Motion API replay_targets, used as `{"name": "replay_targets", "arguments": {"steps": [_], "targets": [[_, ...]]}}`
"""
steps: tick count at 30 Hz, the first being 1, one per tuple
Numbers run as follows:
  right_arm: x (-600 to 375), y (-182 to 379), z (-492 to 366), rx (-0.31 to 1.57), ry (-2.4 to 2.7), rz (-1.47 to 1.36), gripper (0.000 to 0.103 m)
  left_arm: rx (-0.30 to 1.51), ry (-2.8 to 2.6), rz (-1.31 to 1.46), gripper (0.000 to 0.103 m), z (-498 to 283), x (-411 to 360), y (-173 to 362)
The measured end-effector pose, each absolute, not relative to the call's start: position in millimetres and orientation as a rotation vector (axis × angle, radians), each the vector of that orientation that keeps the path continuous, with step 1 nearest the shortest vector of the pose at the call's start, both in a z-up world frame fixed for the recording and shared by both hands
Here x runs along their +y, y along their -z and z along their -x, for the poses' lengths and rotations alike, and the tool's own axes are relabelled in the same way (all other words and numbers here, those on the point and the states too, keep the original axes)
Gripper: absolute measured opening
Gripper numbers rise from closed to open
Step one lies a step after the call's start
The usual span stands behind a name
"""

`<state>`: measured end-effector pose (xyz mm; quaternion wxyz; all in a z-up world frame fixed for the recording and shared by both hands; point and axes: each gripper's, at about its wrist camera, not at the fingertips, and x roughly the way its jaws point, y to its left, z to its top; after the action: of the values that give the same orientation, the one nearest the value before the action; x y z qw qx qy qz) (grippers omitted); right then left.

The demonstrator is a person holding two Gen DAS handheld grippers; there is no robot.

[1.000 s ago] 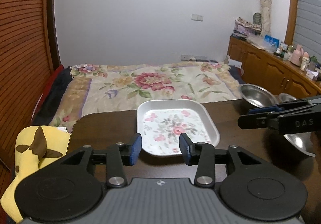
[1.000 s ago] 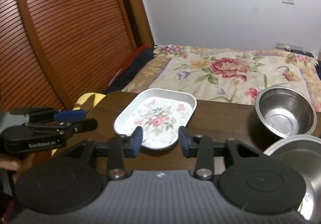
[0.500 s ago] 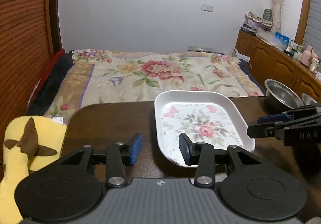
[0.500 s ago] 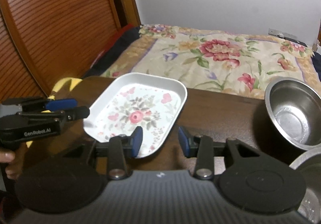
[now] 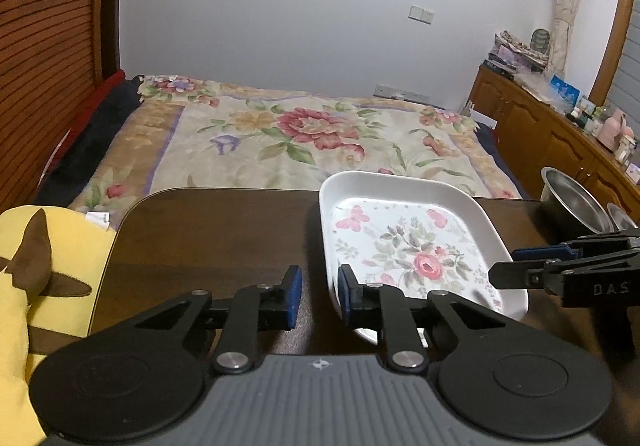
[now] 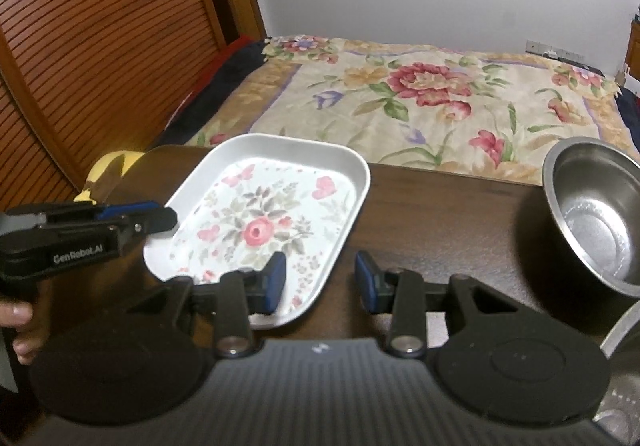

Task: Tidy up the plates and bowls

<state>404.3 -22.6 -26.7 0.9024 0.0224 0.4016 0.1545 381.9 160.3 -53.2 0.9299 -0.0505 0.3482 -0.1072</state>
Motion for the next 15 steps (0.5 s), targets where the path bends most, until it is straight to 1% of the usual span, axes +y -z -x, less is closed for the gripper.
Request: {"name": "replay_targets", "arguments": {"steps": [3,5,6,7,12,15], "targets": [[-23,29,-407,0.836,-0.310,-0.059,0.039,0.713,0.226,0.109,0.018,-385,159,54],[-24,31,-409,0.841,-0.303,-0.069,0.036,0.711,0.232,0.112,0.018,-387,159,54],[-24,32,-410,0.844,-0.304,-0.069,0.026,0.710,0.234,0.115,0.018,-389,159,54],[-24,33,-410,0.846,-0.301,-0.072,0.020,0.707,0.238,0.123,0.018,-390,159,54],[-28,35,-412,0.838,-0.283,-0.093,0.020,0.707,0.256,0.171,0.015,-397,163,57],[-29,37,-414,0.832,-0.281,-0.104,0.020,0.710,0.260,0.171,0.010,-399,163,58]]}}
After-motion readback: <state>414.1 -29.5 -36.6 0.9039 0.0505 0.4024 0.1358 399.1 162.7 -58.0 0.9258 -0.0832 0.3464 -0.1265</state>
